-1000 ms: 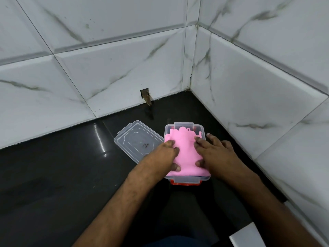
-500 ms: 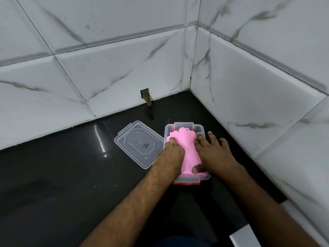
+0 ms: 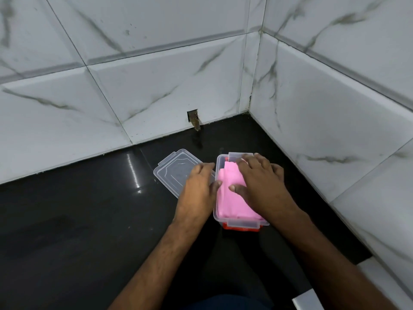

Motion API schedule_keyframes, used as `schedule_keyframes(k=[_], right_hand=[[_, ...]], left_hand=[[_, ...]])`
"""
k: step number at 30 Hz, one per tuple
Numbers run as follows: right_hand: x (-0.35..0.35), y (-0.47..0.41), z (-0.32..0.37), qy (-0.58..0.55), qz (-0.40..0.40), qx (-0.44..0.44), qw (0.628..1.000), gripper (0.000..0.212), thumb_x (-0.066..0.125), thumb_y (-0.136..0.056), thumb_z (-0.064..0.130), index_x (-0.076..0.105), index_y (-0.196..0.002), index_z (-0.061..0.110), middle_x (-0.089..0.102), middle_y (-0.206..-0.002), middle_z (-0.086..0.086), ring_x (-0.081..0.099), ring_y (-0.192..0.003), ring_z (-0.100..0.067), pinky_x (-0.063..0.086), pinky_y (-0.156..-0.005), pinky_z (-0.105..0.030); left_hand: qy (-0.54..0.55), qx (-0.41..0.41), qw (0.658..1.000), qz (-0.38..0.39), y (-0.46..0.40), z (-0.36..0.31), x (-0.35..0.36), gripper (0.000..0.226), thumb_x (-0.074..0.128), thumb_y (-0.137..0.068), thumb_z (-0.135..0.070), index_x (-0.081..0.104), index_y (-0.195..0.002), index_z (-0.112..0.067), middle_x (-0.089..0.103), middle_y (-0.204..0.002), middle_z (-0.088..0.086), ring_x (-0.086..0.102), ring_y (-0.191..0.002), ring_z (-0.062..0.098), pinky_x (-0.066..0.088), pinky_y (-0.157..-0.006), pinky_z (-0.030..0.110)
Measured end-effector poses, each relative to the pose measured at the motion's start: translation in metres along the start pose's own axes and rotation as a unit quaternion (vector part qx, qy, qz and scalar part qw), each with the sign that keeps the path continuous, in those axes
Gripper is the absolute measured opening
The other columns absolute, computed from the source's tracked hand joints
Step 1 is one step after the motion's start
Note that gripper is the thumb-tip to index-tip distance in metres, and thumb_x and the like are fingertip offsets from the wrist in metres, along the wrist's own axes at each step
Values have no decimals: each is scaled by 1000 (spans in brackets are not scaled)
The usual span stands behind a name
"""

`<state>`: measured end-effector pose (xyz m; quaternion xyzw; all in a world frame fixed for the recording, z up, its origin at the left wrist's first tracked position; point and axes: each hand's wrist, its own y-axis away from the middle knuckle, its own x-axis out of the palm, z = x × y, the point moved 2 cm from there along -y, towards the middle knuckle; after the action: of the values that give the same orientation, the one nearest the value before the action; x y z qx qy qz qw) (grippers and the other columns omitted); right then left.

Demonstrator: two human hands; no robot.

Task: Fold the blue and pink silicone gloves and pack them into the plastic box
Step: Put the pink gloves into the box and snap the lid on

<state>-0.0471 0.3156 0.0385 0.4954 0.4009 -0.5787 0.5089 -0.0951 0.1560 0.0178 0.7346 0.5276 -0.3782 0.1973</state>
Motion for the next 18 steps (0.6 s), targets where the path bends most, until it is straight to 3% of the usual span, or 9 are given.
schedule_keyframes(k=[4, 9, 14, 18], right_hand=[[9, -3, 38, -29, -34, -60, 997, 61, 55, -97, 49, 38, -151, 25, 39, -157, 1, 31, -146, -22, 26, -115, -47], [28, -15, 66, -34, -37, -87, 995, 54, 60, -96, 42, 47, -145, 25, 44, -153, 2, 34, -142, -20, 25, -112, -43], [46, -22, 78, 2, -24, -106, 994, 49, 57, -98, 37, 46, -145, 26, 47, -148, 3, 38, -139, -19, 27, -111, -41], [56, -25, 73, 4, -14, -99, 995, 43, 51, -101, 38, 48, -142, 25, 51, -144, 2, 40, -136, -20, 28, -110, -39]], left_hand=[[-23, -48, 998, -43, 12, 37, -6, 52, 67, -99, -25, 49, -148, -19, 55, -145, 1, 59, -127, 20, 52, -100, 38], [-43, -85, 995, -8, 27, 78, 9, 56, 71, -95, -27, 51, -147, -17, 56, -138, 4, 53, -129, 21, 49, -103, 36], [-151, -34, 988, 22, 33, 97, 31, 47, 75, -89, -43, 61, -125, -16, 54, -125, 5, 50, -115, 23, 48, -94, 35], [-240, 4, 971, 22, 28, 100, 37, 37, 60, -98, -45, 62, -121, -16, 56, -119, 6, 53, -108, 25, 45, -87, 37]])
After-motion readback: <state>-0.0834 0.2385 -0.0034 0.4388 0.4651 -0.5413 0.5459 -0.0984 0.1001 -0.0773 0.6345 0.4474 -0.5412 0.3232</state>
